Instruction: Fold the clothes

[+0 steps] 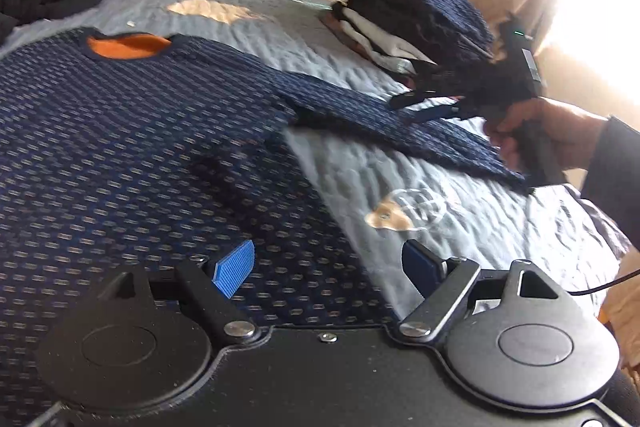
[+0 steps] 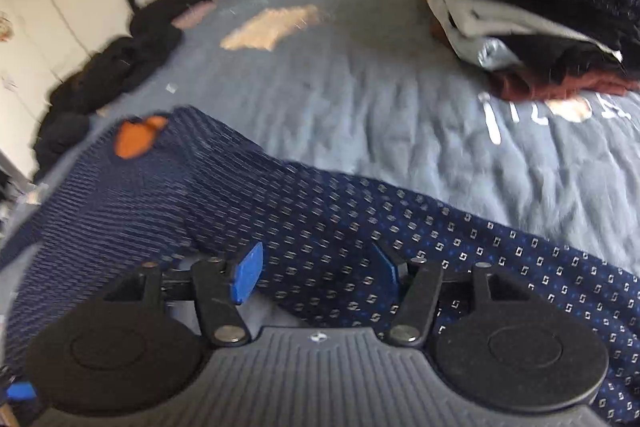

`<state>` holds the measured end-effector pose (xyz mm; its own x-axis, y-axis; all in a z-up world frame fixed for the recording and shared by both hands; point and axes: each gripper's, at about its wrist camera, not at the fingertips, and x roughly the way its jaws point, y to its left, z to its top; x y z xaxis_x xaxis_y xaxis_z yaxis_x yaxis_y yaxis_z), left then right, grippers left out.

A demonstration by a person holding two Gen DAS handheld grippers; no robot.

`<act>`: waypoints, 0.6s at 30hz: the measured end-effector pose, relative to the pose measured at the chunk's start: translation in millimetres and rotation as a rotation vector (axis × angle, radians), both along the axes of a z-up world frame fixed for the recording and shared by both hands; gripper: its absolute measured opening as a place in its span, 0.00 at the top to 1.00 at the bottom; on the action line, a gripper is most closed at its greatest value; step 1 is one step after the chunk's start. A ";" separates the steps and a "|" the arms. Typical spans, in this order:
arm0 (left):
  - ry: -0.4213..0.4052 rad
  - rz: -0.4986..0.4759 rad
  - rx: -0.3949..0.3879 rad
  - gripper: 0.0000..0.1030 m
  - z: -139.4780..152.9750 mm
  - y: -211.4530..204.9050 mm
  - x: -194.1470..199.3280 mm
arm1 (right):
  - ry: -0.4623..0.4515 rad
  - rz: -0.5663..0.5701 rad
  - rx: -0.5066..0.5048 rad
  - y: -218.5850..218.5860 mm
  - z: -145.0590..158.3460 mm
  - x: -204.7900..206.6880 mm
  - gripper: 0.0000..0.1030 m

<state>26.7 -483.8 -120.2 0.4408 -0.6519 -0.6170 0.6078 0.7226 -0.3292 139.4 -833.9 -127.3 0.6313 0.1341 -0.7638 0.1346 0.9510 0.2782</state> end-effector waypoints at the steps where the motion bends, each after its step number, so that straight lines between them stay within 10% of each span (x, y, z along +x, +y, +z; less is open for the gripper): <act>1: -0.002 -0.014 0.002 0.22 -4.8 -0.6 -0.6 | -0.015 -0.022 -0.020 6.1 2.3 -9.1 0.43; 10: -0.129 0.111 0.074 0.22 2.5 37.3 13.7 | -0.173 -0.042 0.067 94.3 8.8 -119.0 0.25; 18: -0.131 0.238 0.078 0.22 12.8 60.6 26.1 | -0.171 0.103 -0.069 179.2 27.1 -197.2 0.25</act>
<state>52.8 -423.2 -107.4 0.6550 -0.4737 -0.5887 0.4520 0.8700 -0.1971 -57.9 -654.7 -100.2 0.7384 0.1557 -0.6561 -0.0079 0.9749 0.2224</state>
